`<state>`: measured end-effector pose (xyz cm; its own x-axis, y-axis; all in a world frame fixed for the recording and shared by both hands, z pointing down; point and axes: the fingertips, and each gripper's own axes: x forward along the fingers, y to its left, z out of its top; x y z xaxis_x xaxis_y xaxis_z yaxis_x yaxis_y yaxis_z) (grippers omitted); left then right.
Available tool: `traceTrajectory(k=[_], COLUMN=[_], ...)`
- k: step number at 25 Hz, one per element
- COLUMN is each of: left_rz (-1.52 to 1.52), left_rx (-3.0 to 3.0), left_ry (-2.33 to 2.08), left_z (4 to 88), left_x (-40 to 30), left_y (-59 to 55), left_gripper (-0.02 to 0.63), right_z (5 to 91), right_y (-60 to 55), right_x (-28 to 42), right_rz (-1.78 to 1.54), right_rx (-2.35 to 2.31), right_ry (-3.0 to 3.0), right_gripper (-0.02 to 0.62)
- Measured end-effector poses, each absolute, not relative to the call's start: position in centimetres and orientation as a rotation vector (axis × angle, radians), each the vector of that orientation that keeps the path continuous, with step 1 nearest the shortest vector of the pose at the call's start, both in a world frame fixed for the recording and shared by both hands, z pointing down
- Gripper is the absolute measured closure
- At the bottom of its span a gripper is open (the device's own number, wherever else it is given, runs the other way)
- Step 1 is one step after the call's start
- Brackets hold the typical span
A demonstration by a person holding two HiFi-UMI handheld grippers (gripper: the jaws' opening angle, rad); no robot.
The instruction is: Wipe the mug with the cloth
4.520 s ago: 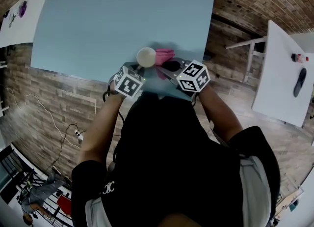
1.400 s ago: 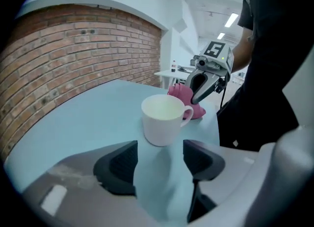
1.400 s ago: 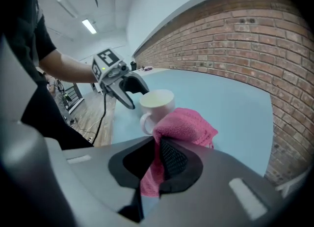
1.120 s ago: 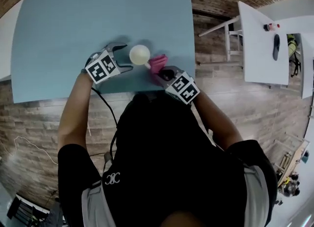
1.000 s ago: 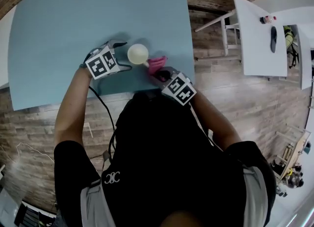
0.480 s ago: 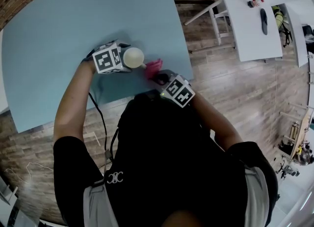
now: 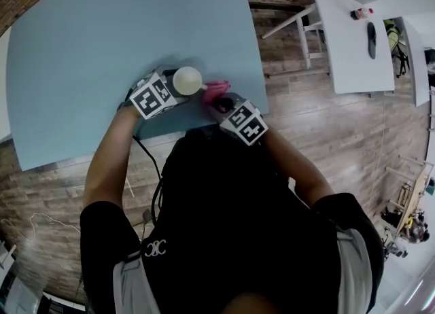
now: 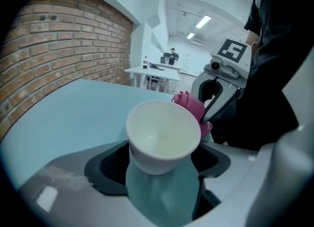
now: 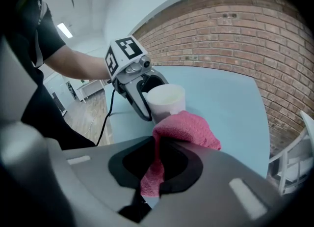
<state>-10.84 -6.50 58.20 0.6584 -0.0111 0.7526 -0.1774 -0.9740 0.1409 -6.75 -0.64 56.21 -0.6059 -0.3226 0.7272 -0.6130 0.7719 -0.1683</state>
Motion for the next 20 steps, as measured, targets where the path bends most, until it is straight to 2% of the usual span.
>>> traceTrajectory(k=[8,15,20], left_rz=[1.105,1.112,1.102], left_rx=[2.532,2.498,2.483], left_ry=[-0.527,-0.565,-0.598], left_z=[58.6,58.7,58.8], left_x=[-10.8,-11.1,-11.5], left_y=[-6.0,-6.2,-6.6], left_gripper=[0.201,0.202,0.202], right_z=[55.5,58.6,59.5], right_y=[-2.9,-2.9,-3.3], right_x=[-8.2,-8.8,-9.1], right_rz=[0.352,0.064,0.061], right_rx=[0.750,0.597,0.554], right_ry=[-2.268,-2.095,-2.052], right_gripper=[0.560,0.560,0.560])
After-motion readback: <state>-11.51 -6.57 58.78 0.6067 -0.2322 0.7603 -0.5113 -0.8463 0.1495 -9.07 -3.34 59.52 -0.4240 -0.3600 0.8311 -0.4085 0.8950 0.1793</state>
